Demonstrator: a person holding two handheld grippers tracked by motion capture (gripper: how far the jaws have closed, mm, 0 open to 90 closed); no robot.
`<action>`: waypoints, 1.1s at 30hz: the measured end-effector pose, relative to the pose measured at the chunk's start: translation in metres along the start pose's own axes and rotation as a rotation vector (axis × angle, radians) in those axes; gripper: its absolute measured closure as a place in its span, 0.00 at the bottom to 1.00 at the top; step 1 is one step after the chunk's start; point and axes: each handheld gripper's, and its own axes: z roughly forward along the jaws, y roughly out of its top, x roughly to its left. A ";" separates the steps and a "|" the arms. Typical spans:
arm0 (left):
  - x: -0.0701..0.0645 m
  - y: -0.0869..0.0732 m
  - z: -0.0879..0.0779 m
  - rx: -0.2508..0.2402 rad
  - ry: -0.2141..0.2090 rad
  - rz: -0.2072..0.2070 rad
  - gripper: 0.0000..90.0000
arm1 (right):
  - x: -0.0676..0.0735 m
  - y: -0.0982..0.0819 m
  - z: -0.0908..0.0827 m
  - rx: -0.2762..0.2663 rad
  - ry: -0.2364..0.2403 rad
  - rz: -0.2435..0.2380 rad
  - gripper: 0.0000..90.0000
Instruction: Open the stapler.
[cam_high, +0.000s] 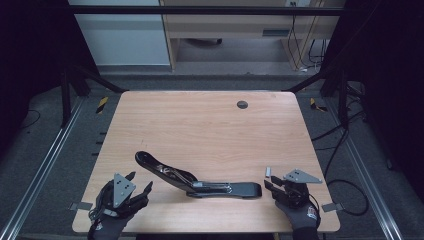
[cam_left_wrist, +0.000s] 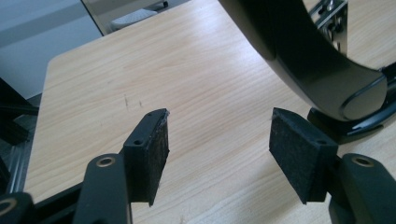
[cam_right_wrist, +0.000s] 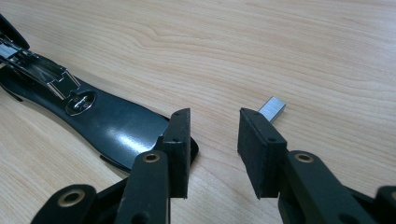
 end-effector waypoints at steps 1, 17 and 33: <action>0.000 -0.001 0.001 0.001 -0.001 0.001 0.41 | -0.001 0.000 -0.001 -0.002 -0.003 0.004 0.72; 0.007 -0.021 0.023 0.077 -0.005 -0.013 0.43 | -0.007 0.013 0.004 0.029 -0.067 0.000 0.69; 0.019 -0.026 0.036 0.090 -0.002 -0.019 0.43 | -0.019 0.037 0.027 0.098 -0.172 0.021 0.69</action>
